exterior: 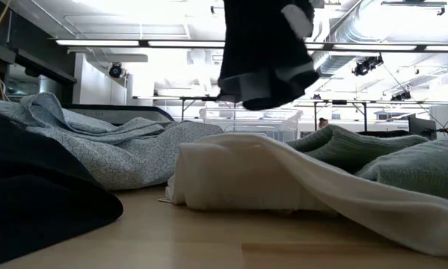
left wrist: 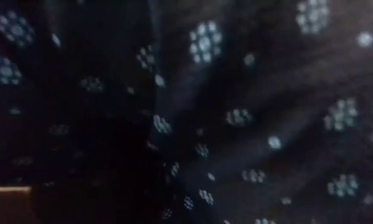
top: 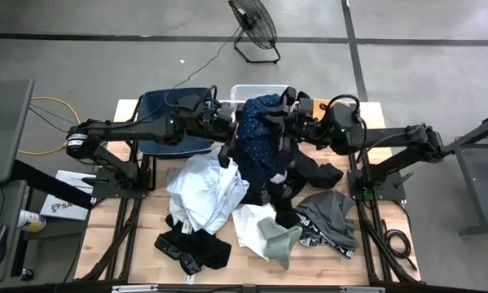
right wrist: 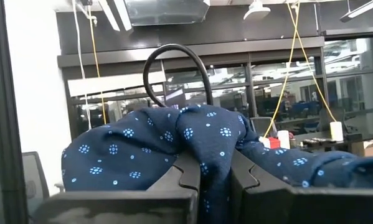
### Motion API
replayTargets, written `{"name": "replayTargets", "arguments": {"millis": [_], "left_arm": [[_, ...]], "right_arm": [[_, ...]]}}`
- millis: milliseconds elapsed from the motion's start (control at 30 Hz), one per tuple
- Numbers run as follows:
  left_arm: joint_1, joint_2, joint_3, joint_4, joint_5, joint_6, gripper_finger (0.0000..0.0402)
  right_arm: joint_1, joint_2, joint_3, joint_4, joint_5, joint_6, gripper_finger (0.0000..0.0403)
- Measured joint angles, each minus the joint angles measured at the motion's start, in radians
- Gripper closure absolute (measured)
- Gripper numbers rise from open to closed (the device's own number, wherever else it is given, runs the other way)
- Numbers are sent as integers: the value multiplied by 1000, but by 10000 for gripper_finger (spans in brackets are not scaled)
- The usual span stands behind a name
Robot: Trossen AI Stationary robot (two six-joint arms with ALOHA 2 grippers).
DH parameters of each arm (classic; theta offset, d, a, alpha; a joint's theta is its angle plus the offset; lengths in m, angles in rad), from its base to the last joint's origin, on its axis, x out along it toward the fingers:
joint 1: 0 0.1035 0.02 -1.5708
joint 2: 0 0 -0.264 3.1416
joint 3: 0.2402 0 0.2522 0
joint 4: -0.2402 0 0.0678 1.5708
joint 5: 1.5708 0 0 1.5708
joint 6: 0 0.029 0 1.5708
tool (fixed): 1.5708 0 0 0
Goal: Pick & Place Cloths
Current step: Put the blue plaid shirt into the blue bin
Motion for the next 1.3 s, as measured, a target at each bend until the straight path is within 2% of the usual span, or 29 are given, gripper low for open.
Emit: {"name": "replayTargets", "arguments": {"millis": [233, 333, 500, 633, 767, 1000, 1167, 1300], "left_arm": [[0, 3, 0, 10, -5, -29, 184], [1, 3, 0, 10, -5, -39, 239], [1, 3, 0, 9, -4, -53, 367], [1, 3, 0, 8, -1, -47, 372], [1, 0, 0, 1, 9, -27, 372], [1, -24, -2, -43, 11, -7, 372], [15, -62, -2, -90, -7, 7, 372], [44, -113, -2, -141, -16, 29, 372]], "right_arm": [[0, -2, 0, 18, -17, -4, 388], [0, -2, 0, 21, -18, -5, 388], [0, -2, 0, 21, -18, -19, 388], [0, -2, 0, 21, -12, -23, 381], [7, -2, 0, 16, 7, -24, 341], [29, -44, 0, -28, 22, -1, 228], [50, -111, 0, -110, 108, 24, 139], [69, -163, 0, -157, 148, 28, 86]]}}
